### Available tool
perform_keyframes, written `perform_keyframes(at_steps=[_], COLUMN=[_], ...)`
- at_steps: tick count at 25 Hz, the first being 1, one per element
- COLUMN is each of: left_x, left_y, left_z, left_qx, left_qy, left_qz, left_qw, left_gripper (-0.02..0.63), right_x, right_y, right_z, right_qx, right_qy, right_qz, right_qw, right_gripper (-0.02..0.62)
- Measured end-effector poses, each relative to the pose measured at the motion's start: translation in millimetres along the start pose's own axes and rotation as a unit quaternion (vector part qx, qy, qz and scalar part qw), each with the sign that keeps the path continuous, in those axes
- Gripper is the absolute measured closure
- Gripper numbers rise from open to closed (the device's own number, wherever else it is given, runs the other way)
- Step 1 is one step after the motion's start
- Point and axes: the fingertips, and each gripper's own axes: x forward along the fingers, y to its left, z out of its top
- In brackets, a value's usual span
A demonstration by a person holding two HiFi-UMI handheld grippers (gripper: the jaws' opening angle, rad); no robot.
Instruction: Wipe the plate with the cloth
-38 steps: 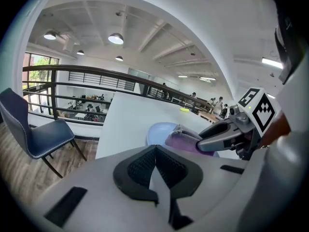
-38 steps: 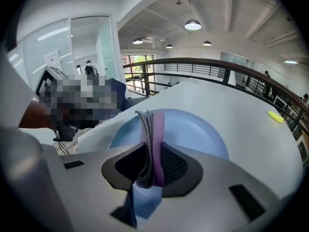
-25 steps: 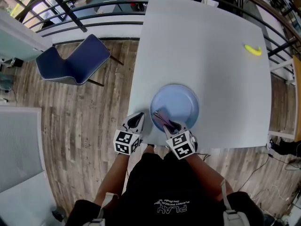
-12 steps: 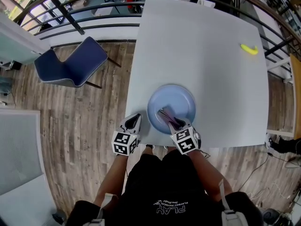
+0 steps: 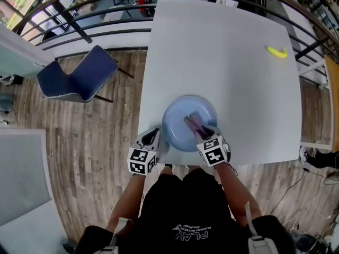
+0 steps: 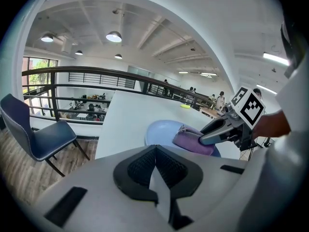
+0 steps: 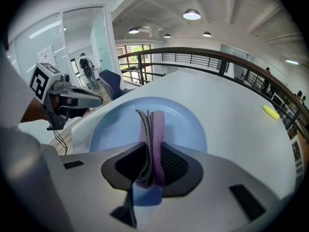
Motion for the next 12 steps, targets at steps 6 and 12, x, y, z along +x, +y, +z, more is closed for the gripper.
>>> perform_keyframes(at_steps=[6,12], left_x=[4,8], left_y=[-4,-9], left_z=[3,7], left_qx=[0.027,0.025], left_qy=[0.01,0.013], left_qz=[0.008,0.007], left_qw=[0.9995,0.9996], left_gripper=[0.592,0.592], right_x=[-3,-1], right_y=[-24,-42], right_z=[2,4], right_qx=[-0.001,0.009], right_qy=[-0.002,-0.011], right_qz=[-0.025,-0.037], right_qw=[1.0,0.999], right_gripper=[0.492,0.492])
